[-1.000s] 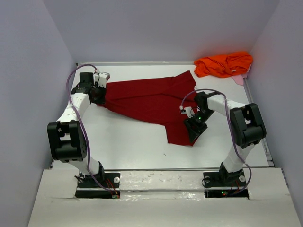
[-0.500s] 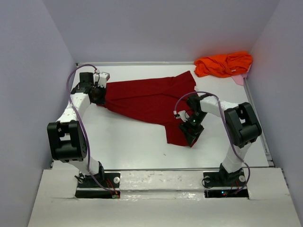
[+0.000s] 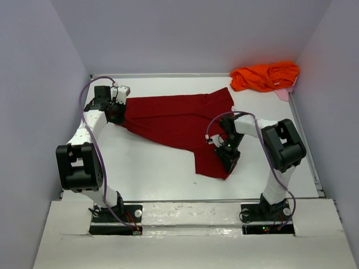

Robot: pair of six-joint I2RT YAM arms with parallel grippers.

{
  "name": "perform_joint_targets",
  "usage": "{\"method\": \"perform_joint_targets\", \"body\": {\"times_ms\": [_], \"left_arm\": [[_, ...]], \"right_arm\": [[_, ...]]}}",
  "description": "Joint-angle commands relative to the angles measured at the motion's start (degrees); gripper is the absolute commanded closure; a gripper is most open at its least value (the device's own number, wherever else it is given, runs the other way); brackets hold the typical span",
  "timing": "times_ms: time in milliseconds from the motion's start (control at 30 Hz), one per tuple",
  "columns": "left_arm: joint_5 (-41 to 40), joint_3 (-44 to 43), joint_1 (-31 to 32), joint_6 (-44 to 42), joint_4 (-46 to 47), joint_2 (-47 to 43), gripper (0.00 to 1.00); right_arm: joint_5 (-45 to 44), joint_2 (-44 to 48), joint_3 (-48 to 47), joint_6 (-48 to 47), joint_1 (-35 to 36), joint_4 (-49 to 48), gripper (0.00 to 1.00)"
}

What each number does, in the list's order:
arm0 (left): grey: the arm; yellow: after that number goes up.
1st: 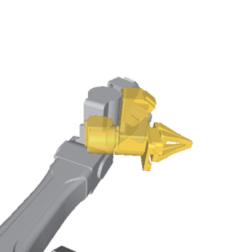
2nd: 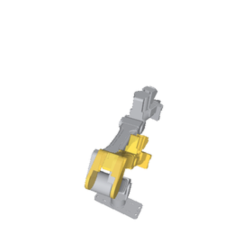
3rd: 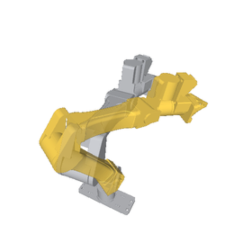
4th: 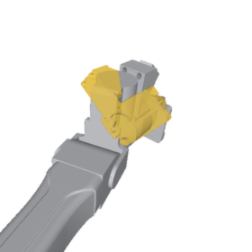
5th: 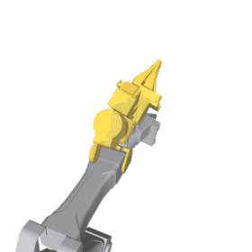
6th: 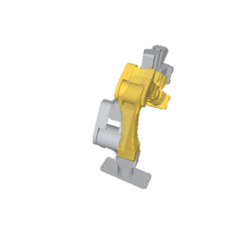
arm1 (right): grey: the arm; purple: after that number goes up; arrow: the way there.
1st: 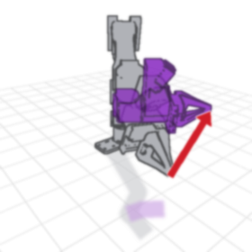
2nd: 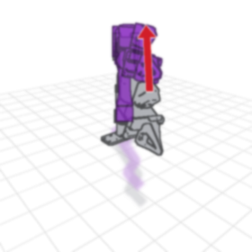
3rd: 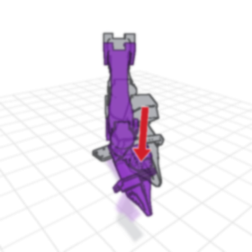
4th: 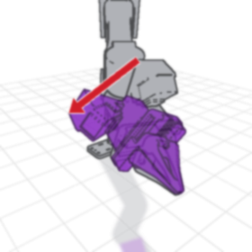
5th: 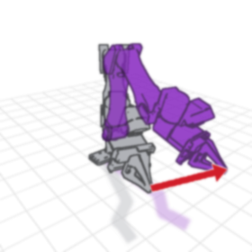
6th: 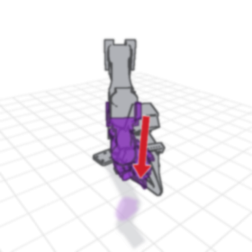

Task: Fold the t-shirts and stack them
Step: Pick up the 1/3-folded T-shirt at the center of the board, then fold the one-third-folded T-shirt at the center of the board.

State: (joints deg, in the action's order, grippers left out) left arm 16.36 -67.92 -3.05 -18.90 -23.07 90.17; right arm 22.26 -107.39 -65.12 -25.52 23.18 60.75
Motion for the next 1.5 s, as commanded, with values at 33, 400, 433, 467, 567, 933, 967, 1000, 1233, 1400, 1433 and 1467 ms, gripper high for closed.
{"method": "perform_joint_targets", "body": {"times_ms": [33,400,433,467,567,933,967,1000,1233,1400,1433,1467], "left_arm": [[0.95,-2.22,0.15,0.17,-0.66,0.00,1.00],[1.57,-0.99,0.06,0.26,-0.05,-0.70,1.00],[1.57,-0.81,0.06,0.26,-0.05,-0.96,1.00],[1.57,-0.72,0.06,0.26,0.04,-1.05,1.00],[1.39,-0.55,0.15,0.17,0.04,-1.23,1.00],[1.04,-0.19,-0.55,-0.88,0.31,-1.93,1.00],[0.96,-0.28,-0.73,-0.97,0.22,-2.02,1.00],[0.95,-0.28,-0.82,-1.05,0.22,-2.10,1.00],[1.22,-0.90,-1.61,-1.41,0.22,-2.02,1.00],[1.57,-0.64,-3.10,-0.62,2.23,-2.10,1.00],[1.40,-0.72,-3.28,-0.53,2.59,-2.19,1.00],[1.39,-0.64,-3.54,-0.44,2.85,-2.11,1.00]], "right_arm": [[-2.92,-2.38,2.54,-1.20,0.90,-5.64,0.85],[-9.69,-0.71,-0.08,2.93,0.90,-11.79,1.00],[-9.87,-0.80,-0.96,3.71,0.90,-11.97,1.00],[-9.78,-0.97,-2.02,4.07,0.90,-11.97,1.00],[-9.61,-0.71,-6.41,5.13,0.90,-10.49,1.00],[-12.33,7.46,-14.07,5.21,0.90,-5.12,1.00],[-12.68,8.77,-14.15,5.22,0.90,-4.68,1.00],[-13.46,9.39,-14.15,5.30,0.38,-4.59,1.00],[-14.97,14.40,-14.86,5.22,-0.77,-2.31,1.00],[-17.94,16.86,-16.44,5.56,-2.09,-3.96,1.00],[-20.83,17.21,-16.53,5.91,-2.09,-5.02,1.00],[-21.90,17.57,-16.61,6.27,-2.09,-5.81,1.00]]}}
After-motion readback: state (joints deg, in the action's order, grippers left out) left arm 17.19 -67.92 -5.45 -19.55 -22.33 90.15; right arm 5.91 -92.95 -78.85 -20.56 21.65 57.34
